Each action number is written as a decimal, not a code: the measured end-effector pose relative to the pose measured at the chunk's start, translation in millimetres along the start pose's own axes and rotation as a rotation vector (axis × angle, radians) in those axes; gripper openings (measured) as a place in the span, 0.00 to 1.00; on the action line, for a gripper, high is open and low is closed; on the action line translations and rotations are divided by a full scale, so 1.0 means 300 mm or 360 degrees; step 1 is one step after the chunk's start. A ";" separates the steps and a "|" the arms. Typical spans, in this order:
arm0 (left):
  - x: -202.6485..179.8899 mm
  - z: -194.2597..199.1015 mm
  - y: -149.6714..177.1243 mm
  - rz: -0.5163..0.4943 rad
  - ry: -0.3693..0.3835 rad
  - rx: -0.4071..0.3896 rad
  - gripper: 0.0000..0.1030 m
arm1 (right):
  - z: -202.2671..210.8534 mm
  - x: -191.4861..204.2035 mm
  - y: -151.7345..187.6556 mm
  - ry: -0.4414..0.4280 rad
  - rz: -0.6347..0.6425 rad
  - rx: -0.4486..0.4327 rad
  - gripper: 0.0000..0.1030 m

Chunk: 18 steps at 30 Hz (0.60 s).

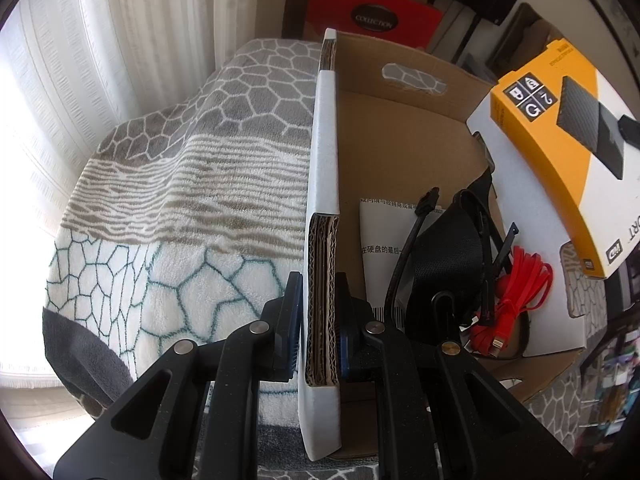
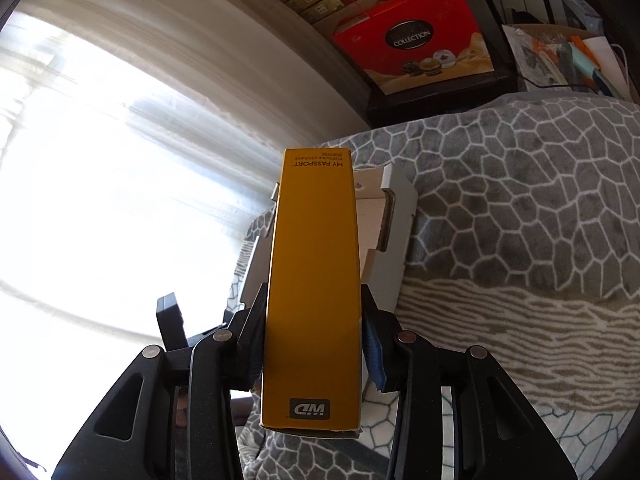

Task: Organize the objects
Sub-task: 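Carry the MY PASSPORT box over the cardboard box with the right gripper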

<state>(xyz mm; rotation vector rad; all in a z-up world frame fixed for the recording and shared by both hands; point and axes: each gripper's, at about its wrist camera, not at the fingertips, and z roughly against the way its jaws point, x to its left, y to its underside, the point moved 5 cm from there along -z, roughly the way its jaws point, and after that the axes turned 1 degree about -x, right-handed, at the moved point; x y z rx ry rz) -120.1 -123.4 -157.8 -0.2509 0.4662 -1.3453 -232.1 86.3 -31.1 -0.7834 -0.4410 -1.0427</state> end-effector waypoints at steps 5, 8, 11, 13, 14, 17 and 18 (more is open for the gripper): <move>-0.001 0.001 0.002 0.0006 0.0002 0.0001 0.12 | -0.091 -0.024 -0.037 0.0017 0.0016 0.0101 0.42; -0.001 0.001 0.002 0.0007 0.0002 0.0001 0.12 | -0.124 -0.065 -0.073 0.0135 0.0016 0.0099 0.48; -0.001 0.001 0.003 0.0007 0.0004 0.0002 0.12 | -0.138 -0.089 -0.095 0.0198 0.0012 0.0073 0.55; -0.001 0.000 0.003 0.0009 0.0005 0.0002 0.12 | -0.132 -0.100 -0.100 0.0239 -0.0003 0.0045 0.60; -0.001 0.000 0.002 0.0010 0.0007 0.0003 0.12 | -0.123 -0.104 -0.098 0.0260 -0.0007 0.0018 0.64; -0.001 0.000 0.001 0.0009 0.0005 0.0003 0.12 | -0.098 -0.102 -0.092 0.0239 -0.0030 -0.0037 0.70; -0.001 -0.001 0.001 0.0008 0.0003 0.0002 0.12 | -0.089 -0.099 -0.083 0.0211 -0.0047 -0.0046 0.70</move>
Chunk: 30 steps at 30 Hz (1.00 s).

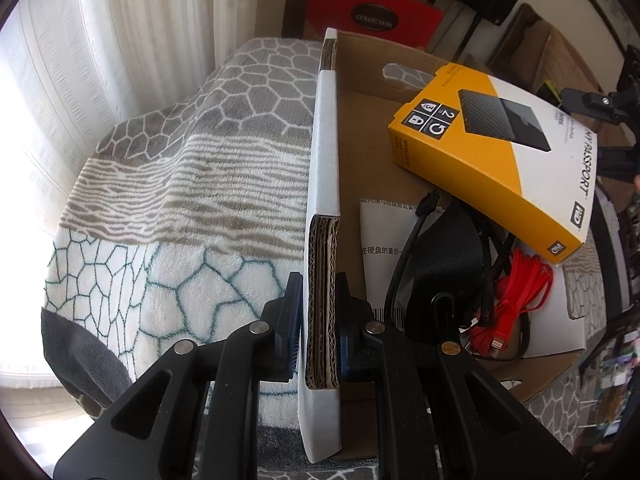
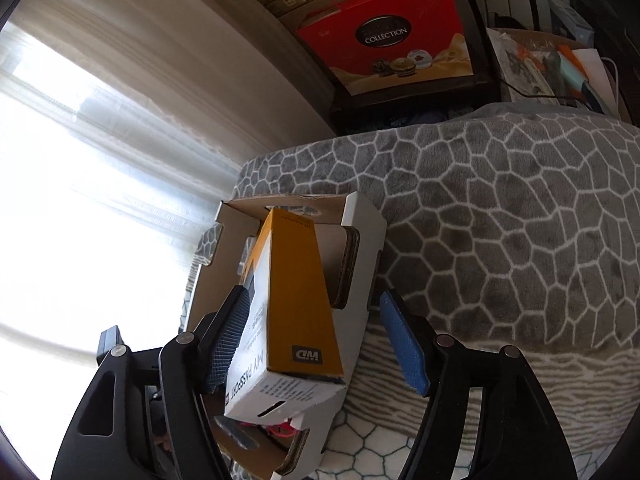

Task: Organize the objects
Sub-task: 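Carry the MY PASSPORT box over the cardboard box with the right gripper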

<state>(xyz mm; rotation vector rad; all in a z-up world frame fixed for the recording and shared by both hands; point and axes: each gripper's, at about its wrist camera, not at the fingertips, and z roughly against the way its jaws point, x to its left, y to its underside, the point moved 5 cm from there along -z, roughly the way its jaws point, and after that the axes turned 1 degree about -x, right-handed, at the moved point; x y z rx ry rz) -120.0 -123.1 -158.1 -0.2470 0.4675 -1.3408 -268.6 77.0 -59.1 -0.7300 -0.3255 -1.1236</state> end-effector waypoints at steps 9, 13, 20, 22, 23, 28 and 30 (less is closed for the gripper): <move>-0.003 -0.003 0.001 0.0001 -0.0009 -0.0003 0.12 | 0.015 0.024 0.118 -0.0091 -0.0108 0.0022 0.70; -0.010 0.002 0.004 0.0003 -0.0010 -0.0004 0.12 | 0.002 0.011 0.159 -0.0129 -0.0168 0.0019 0.70; -0.009 0.002 0.002 0.0006 -0.0007 -0.0004 0.12 | 0.009 0.036 0.120 -0.0094 -0.0128 -0.0039 0.47; -0.010 0.002 0.002 0.0006 -0.0005 -0.0004 0.12 | 0.009 0.049 0.093 -0.0075 -0.0111 -0.0043 0.47; -0.011 0.003 0.002 0.0005 -0.0005 -0.0004 0.12 | 0.009 0.055 0.076 -0.0067 -0.0102 -0.0045 0.47; -0.010 0.003 0.001 0.0003 -0.0003 -0.0005 0.12 | -0.011 0.082 -0.027 -0.0007 -0.0026 -0.0052 0.47; -0.010 0.003 0.000 0.0005 0.0001 -0.0004 0.12 | -0.030 0.099 -0.062 0.0019 0.0037 -0.0047 0.47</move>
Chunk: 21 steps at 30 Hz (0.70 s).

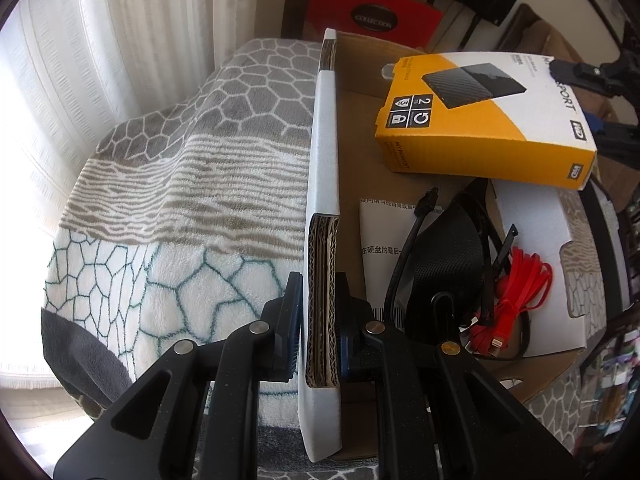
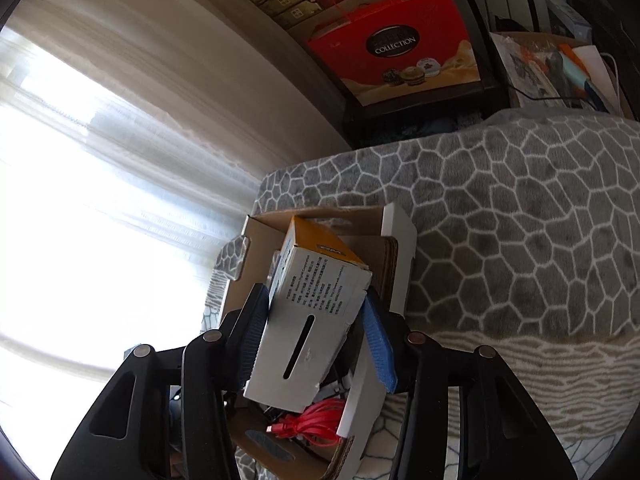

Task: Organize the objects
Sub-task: 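Carry the MY PASSPORT box over the cardboard box with the right gripper, then lower the MY PASSPORT box into the cardboard box and open the right gripper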

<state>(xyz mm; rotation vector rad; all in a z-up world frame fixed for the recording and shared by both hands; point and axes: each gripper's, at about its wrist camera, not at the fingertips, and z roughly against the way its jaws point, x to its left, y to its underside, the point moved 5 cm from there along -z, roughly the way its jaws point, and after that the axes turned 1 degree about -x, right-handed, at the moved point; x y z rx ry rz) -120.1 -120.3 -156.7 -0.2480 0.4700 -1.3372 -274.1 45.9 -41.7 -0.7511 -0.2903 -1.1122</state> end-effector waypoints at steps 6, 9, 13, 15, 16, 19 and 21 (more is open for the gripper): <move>0.002 0.001 -0.002 0.0002 0.0004 0.0000 0.12 | -0.059 0.031 -0.052 0.0042 0.0139 -0.0050 0.47; 0.002 0.001 -0.002 0.0006 0.0009 0.0001 0.12 | -0.085 0.046 -0.052 0.0042 0.0177 -0.0081 0.47; 0.002 -0.001 -0.004 0.0006 0.0011 0.0001 0.12 | -0.113 0.043 -0.024 0.0066 0.0177 -0.0098 0.49; 0.000 -0.001 -0.005 0.0003 0.0007 0.0001 0.12 | -0.115 0.042 -0.015 0.0086 0.0177 -0.0134 0.50; 0.001 -0.001 -0.005 0.0004 0.0006 0.0000 0.12 | -0.118 0.042 -0.010 0.0104 0.0182 -0.0149 0.51; 0.000 -0.001 -0.005 0.0004 0.0008 0.0001 0.12 | -0.140 0.043 0.009 0.0169 0.0215 -0.0159 0.55; -0.001 -0.001 -0.005 0.0005 0.0009 0.0002 0.12 | -0.174 0.047 0.026 0.0289 0.0296 -0.0109 0.67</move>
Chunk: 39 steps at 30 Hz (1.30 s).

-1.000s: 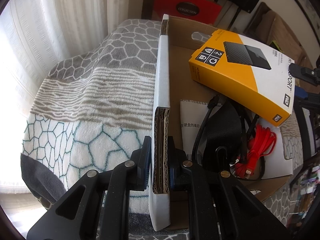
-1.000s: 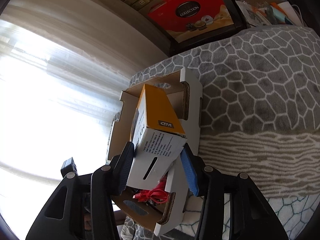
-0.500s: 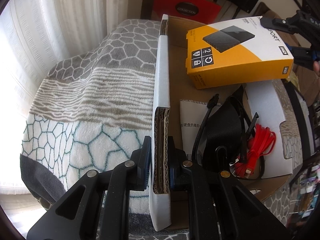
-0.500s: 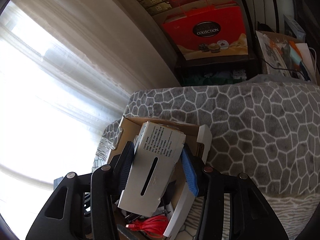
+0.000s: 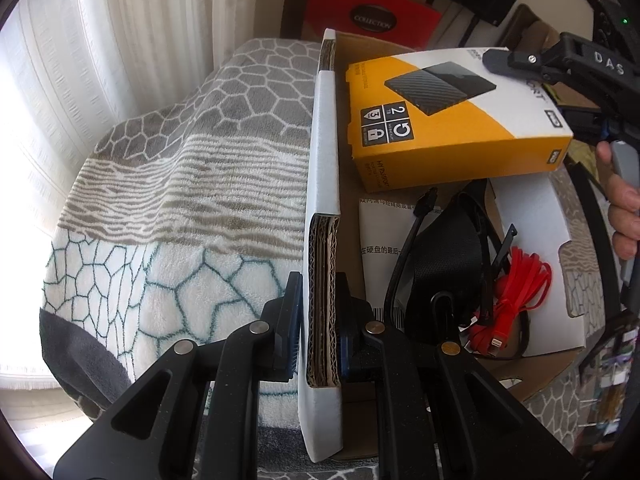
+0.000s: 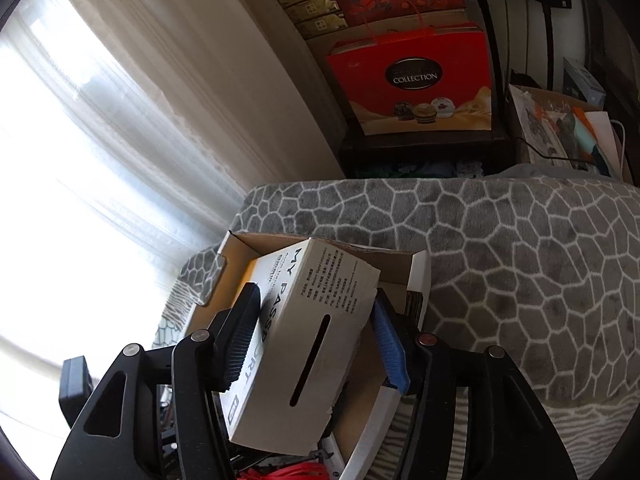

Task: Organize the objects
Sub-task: 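Lower the MY PASSPORT box into the cardboard box and open the right gripper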

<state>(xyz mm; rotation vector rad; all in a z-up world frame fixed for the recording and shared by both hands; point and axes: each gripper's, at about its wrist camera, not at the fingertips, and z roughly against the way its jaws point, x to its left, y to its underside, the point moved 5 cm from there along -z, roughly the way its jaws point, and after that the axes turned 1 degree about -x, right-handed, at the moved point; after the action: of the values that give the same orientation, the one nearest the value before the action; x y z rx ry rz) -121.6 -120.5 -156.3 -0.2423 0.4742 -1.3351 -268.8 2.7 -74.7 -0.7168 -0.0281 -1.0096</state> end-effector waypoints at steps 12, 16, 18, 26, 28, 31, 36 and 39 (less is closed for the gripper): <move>0.002 -0.001 -0.001 0.0004 0.0002 0.0001 0.12 | 0.090 -0.075 0.039 0.0089 -0.0012 0.0008 0.78; 0.003 -0.001 -0.001 0.0002 0.0000 0.0000 0.12 | 0.131 -0.076 0.079 -0.0020 -0.0037 0.0039 0.77; 0.003 -0.001 -0.001 0.0002 0.0000 0.0000 0.12 | 0.145 -0.057 0.100 -0.0069 -0.0023 0.0059 0.74; 0.006 0.000 -0.002 0.0001 -0.0006 0.0001 0.12 | 0.153 0.063 0.174 -0.0152 0.0151 0.0116 0.71; 0.007 0.001 -0.002 0.0002 -0.0006 0.0001 0.12 | 0.133 0.072 0.185 -0.0147 0.0169 0.0142 0.69; 0.006 0.001 -0.002 0.0001 -0.0007 0.0001 0.12 | 0.099 0.082 0.196 -0.0151 0.0171 0.0173 0.65; 0.006 0.002 -0.001 0.0002 -0.0005 0.0001 0.12 | 0.051 0.092 0.191 -0.0132 0.0171 0.0188 0.64; 0.008 0.004 -0.001 0.0004 0.0001 0.0003 0.12 | 0.041 0.091 0.175 -0.0041 0.0226 0.0153 0.63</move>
<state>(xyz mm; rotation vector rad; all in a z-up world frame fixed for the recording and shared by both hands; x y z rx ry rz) -121.0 -123.1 -155.7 -0.2398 0.4733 -1.3333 -209.1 5.9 -84.1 -0.6350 -0.0471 -0.8579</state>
